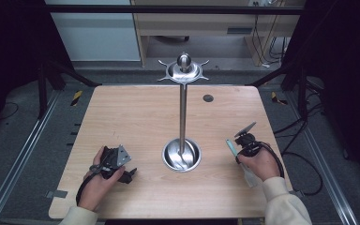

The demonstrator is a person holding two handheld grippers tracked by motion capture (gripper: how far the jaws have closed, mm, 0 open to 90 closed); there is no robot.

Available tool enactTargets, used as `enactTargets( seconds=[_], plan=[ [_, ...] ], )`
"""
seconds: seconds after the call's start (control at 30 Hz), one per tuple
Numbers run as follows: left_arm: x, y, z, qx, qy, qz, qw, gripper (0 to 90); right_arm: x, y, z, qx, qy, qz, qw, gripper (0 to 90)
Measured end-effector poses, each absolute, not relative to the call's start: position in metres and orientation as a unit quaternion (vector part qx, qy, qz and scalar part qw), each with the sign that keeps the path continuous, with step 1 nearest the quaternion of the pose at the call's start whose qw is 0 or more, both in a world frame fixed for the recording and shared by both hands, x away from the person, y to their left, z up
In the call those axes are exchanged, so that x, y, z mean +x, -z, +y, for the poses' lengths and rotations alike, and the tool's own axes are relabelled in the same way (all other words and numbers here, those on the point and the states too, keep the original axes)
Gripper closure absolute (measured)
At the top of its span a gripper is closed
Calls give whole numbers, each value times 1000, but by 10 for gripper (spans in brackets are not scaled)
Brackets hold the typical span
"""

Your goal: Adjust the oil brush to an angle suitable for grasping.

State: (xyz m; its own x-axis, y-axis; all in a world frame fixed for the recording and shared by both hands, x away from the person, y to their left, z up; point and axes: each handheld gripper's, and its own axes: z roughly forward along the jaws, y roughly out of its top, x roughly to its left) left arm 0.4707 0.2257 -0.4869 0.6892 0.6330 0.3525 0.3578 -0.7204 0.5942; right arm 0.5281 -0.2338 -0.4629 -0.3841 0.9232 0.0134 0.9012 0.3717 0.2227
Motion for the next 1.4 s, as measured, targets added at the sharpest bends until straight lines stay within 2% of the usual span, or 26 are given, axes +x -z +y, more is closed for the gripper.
enactTargets(
  seconds=[1.4],
  plan=[
    [471, 486, 227, 883, -279, 284, 250, 31, 527, 465, -235, 578, -99, 809, 39, 821]
  ],
)
